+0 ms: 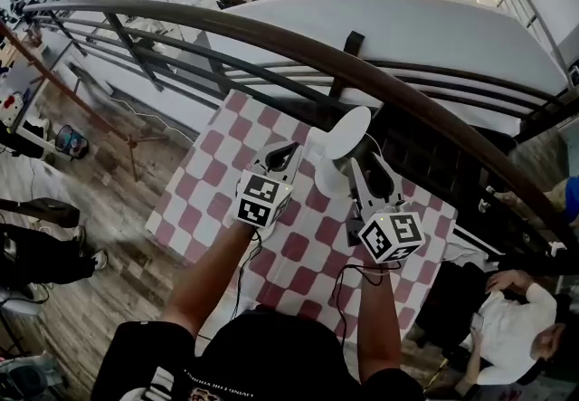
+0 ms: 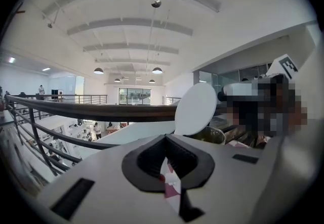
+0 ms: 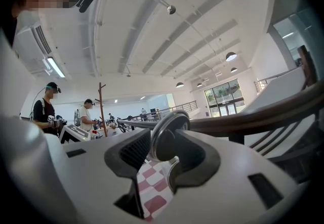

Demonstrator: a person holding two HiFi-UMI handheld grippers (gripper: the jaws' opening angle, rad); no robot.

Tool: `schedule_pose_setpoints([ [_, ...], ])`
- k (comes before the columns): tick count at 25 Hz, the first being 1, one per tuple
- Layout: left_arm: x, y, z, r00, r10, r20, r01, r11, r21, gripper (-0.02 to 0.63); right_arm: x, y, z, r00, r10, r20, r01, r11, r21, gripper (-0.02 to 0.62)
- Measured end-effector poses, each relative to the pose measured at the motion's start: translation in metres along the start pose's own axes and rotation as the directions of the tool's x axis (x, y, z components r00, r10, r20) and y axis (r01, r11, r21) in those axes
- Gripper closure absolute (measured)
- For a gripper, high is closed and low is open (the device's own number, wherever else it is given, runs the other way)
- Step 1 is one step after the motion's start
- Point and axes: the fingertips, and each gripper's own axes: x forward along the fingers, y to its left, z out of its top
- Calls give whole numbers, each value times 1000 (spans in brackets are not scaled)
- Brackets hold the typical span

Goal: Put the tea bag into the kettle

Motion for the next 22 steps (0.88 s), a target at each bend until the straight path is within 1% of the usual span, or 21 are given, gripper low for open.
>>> schedule_pose_setpoints([
  [7, -37, 17, -27, 997, 65, -31, -66, 997, -32, 607, -4, 25, -32, 997, 41, -60, -39, 999, 21, 453],
  [13, -75, 33, -51, 990, 130, -56, -133, 990, -55, 607, -5, 53, -59, 990, 89, -110, -85, 996, 37, 453],
  [22, -127, 57, -91, 969, 228, -100, -238, 966, -99, 607, 7, 101, -101, 964, 184, -192, -175, 983, 61, 453],
])
